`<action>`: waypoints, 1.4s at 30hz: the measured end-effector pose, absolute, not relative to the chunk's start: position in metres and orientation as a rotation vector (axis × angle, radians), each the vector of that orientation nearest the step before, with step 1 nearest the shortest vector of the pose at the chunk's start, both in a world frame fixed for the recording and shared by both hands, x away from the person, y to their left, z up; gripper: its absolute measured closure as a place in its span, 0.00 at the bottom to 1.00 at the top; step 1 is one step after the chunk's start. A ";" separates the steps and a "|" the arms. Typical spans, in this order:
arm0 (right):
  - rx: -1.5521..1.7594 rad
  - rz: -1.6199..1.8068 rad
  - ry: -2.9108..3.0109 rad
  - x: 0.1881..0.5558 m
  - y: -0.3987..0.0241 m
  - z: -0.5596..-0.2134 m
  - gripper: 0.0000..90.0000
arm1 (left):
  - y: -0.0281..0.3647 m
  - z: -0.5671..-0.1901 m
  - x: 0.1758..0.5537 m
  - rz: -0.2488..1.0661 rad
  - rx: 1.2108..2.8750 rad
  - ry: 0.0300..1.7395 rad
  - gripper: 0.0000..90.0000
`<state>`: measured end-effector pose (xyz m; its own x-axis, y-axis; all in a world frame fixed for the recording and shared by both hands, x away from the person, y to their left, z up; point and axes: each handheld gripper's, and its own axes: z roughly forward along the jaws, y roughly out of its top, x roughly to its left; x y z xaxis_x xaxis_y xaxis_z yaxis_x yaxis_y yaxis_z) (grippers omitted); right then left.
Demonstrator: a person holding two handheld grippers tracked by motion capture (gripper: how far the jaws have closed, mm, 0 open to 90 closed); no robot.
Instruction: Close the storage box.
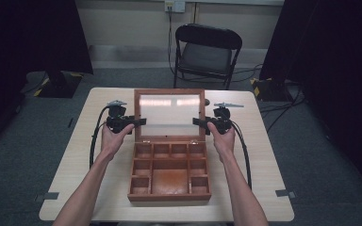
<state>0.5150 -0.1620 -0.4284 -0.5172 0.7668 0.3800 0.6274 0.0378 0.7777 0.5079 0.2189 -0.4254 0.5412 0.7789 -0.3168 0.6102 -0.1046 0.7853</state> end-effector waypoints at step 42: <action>1.361 1.471 2.140 0.493 -0.171 -0.398 0.47 | 0.204 -0.389 0.503 0.236 1.822 1.019 0.54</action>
<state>0.4934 -0.1708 -0.3975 -0.5518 0.7746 0.3091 0.5659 0.0755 0.8210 0.5031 0.2039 -0.3892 0.6269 0.7302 -0.2717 0.5360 -0.1512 0.8305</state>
